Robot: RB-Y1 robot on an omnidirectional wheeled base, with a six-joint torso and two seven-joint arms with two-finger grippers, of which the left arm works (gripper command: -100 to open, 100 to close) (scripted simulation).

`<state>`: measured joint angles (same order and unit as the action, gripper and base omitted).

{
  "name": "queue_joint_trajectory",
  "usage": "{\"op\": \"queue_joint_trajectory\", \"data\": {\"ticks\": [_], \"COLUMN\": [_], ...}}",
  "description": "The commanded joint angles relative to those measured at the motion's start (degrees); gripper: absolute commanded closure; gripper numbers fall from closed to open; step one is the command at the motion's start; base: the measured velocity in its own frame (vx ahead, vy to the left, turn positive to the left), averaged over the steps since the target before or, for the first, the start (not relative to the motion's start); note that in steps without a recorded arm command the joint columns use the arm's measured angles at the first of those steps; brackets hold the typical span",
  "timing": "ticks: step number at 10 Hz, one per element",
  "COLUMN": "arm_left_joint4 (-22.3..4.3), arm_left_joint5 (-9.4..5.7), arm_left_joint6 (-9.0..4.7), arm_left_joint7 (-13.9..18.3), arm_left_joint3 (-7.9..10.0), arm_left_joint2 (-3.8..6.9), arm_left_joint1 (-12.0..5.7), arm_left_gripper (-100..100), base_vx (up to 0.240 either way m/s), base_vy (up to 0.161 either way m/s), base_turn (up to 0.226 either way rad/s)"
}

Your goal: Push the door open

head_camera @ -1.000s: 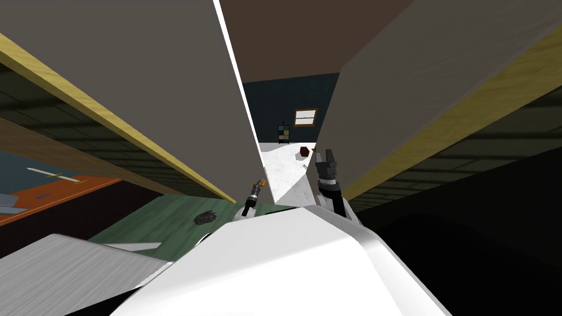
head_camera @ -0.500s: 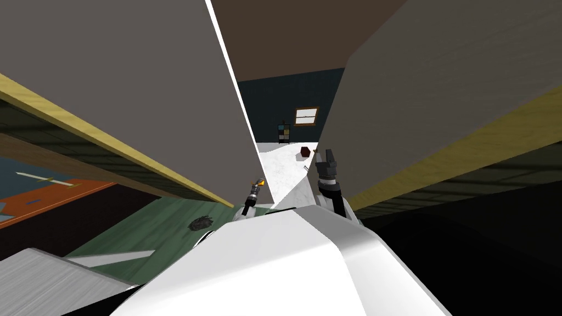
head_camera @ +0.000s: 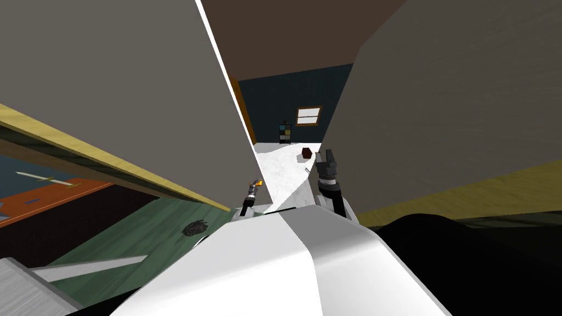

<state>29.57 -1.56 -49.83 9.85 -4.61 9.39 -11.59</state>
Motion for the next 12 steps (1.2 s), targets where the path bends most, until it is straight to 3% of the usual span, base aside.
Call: {"op": "queue_joint_trajectory", "data": {"ticks": [1,12], "arm_left_joint4": [-1.48,-2.30], "arm_left_joint5": [-1.05,-4.89], "arm_left_joint6": [-0.84,0.27], "arm_left_joint7": [-0.86,-4.25], "arm_left_joint3": [1.85,8.37], "arm_left_joint2": [0.55,1.00], "arm_left_joint1": [-1.04,-0.98], "arm_left_gripper": [100,100], "base_vx": [0.217,0.162], "base_vy": [-0.116,-0.096], "base_turn": [0.069,0.056]}}
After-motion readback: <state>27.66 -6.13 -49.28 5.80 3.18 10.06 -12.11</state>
